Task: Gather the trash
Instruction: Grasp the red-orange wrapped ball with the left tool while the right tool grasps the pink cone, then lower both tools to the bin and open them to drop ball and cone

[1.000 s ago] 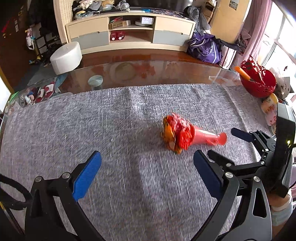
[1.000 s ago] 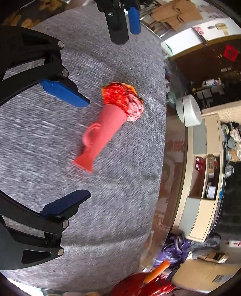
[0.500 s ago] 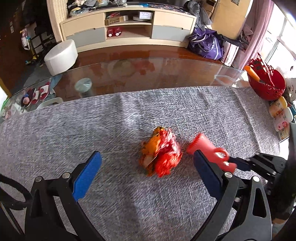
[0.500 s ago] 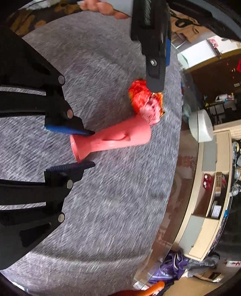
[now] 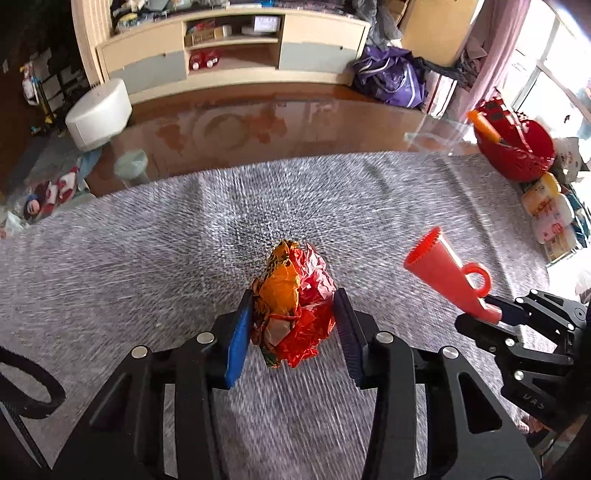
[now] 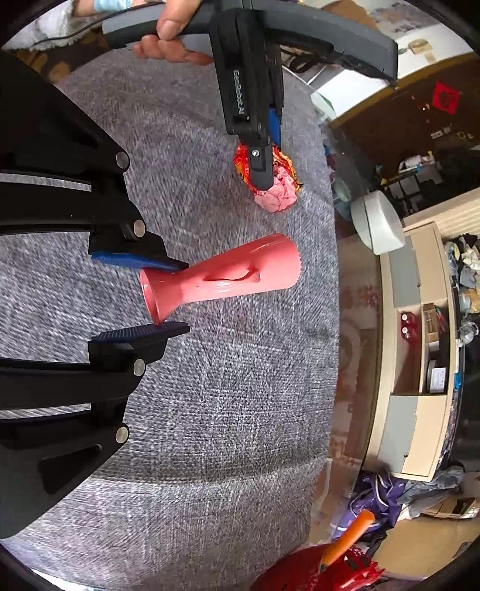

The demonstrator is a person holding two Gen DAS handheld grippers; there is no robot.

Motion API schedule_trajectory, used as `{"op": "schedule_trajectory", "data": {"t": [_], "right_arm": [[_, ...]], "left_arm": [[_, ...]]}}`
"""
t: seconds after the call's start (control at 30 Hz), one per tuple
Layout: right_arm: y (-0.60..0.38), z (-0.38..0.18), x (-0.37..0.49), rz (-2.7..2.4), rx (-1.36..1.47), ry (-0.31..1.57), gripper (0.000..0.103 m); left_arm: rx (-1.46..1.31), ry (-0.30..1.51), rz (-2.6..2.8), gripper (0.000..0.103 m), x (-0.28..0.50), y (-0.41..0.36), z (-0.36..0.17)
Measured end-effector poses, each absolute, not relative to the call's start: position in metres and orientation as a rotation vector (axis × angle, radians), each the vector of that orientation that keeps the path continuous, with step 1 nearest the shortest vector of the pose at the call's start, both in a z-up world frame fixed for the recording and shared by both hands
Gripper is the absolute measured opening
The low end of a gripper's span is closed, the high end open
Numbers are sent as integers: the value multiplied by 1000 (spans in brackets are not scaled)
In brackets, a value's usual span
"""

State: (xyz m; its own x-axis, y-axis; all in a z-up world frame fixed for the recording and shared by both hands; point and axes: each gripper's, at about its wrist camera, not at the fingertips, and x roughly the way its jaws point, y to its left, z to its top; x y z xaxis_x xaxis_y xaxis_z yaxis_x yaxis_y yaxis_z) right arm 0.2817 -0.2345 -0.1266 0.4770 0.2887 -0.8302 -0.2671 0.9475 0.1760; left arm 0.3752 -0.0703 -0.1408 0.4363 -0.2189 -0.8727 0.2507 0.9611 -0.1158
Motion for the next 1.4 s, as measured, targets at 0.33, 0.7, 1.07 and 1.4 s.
{"op": "schedule_trajectory", "data": {"t": [0.33, 0.7, 1.07, 1.4], "right_arm": [[-218, -61, 215, 329, 24, 915, 28], [-210, -38, 108, 311, 25, 882, 28], [-200, -86, 19, 345, 10, 975, 28], [-195, -160, 3, 332, 36, 1129, 28]], "left_arm": [[51, 940, -246, 41, 274, -48, -52], [38, 886, -238, 41, 137, -23, -29], [39, 955, -269, 41, 43, -21, -85], [12, 1086, -302, 41, 11, -29, -162]]}}
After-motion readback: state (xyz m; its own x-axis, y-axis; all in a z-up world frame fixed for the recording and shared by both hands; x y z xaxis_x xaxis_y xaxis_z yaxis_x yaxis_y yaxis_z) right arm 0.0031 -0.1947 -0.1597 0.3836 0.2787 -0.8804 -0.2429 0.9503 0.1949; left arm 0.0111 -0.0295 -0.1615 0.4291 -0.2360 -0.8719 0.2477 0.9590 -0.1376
